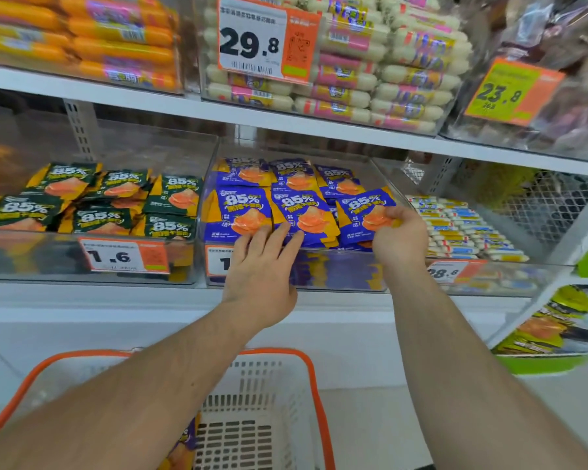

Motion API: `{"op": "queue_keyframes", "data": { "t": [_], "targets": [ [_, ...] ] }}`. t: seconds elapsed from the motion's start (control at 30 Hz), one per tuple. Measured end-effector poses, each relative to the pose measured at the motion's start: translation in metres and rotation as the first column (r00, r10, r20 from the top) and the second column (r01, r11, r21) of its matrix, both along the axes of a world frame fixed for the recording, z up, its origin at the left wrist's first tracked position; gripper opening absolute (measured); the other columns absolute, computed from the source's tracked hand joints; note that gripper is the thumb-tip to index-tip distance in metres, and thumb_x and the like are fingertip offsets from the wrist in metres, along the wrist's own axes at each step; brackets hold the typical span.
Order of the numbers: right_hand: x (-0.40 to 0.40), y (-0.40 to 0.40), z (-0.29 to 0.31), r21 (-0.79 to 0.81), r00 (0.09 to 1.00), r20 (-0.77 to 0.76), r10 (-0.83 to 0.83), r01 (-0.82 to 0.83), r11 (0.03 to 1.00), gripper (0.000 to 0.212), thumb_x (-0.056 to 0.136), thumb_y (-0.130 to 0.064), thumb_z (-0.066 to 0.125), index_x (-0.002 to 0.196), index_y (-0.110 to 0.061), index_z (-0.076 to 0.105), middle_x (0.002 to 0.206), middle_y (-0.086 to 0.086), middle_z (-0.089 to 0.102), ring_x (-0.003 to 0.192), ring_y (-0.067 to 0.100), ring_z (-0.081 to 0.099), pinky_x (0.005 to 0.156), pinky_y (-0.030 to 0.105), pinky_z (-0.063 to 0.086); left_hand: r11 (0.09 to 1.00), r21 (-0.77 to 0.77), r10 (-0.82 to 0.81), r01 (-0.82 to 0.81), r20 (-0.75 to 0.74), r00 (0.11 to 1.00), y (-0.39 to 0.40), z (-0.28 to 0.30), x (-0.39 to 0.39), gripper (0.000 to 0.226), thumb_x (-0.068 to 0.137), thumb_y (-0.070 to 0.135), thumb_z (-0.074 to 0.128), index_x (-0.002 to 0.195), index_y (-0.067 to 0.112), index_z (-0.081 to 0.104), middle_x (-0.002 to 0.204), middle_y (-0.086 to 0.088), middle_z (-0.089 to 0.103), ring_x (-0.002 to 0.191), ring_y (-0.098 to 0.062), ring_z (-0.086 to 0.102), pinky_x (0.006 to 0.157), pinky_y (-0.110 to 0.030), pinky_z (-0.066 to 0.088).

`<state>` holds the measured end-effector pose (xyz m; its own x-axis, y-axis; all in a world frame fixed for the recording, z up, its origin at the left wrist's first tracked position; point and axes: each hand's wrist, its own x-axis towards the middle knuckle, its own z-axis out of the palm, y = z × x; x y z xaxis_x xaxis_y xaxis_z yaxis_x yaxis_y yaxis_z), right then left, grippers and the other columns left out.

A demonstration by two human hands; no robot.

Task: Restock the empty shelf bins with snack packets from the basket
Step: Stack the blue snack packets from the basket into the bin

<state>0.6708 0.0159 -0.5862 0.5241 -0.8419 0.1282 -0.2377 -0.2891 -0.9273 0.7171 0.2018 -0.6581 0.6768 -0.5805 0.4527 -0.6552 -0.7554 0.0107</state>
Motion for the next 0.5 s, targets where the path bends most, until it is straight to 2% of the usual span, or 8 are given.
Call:
{"op": "queue_keyframes", "data": {
  "t": [0.1,0.27,0.4,0.5],
  "targets": [
    [0.000,-0.002,0.000,-0.155,0.988,-0.148,0.035,-0.058,0.986,0.034,0.087,-0.008,0.055,0.118,-0.018,0.063,0.117,0.008,0.064,0.105,0.029,0.060,0.088,0.046,0.052,1.000,0.010,0.012,-0.012,-0.011,1.000,0.000,0.001,-0.001,0.085,0.059,0.037,0.079,0.137,0.017,0.053,0.140,-0.008,0.053,0.126,-0.034,0.049,0.104,-0.051,0.036],
    [0.000,0.001,-0.003,-0.303,0.946,-0.324,-0.013,-0.091,0.949,0.045,0.084,-0.012,0.054,0.127,-0.026,0.060,0.129,0.015,0.054,0.112,0.036,0.055,0.095,0.042,0.048,0.999,0.025,0.025,-0.024,-0.032,0.999,0.000,0.005,-0.002,0.084,0.063,0.036,0.077,0.141,0.018,0.049,0.144,-0.007,0.049,0.131,-0.034,0.044,0.108,-0.051,0.031],
    [-0.002,-0.001,-0.006,-0.346,0.918,-0.390,-0.068,-0.078,0.935,0.047,0.088,-0.013,0.054,0.132,-0.029,0.056,0.133,0.013,0.041,0.118,0.035,0.050,0.095,0.039,0.043,0.999,0.041,0.013,-0.010,-0.070,0.997,-0.001,0.009,-0.003,0.082,0.084,0.040,0.060,0.154,0.023,0.019,0.161,0.000,0.019,0.147,-0.027,0.014,0.117,-0.046,0.007],
    [-0.003,-0.002,-0.009,-0.363,0.909,-0.412,-0.058,-0.106,0.926,0.049,0.087,-0.011,0.054,0.132,-0.030,0.056,0.132,0.015,0.042,0.120,0.036,0.048,0.097,0.041,0.043,0.999,0.046,0.023,-0.019,-0.093,0.995,-0.001,0.012,-0.005,0.081,0.089,0.042,0.054,0.155,0.025,0.011,0.163,0.002,0.009,0.149,-0.025,0.005,0.118,-0.045,0.002]
  ]
}}
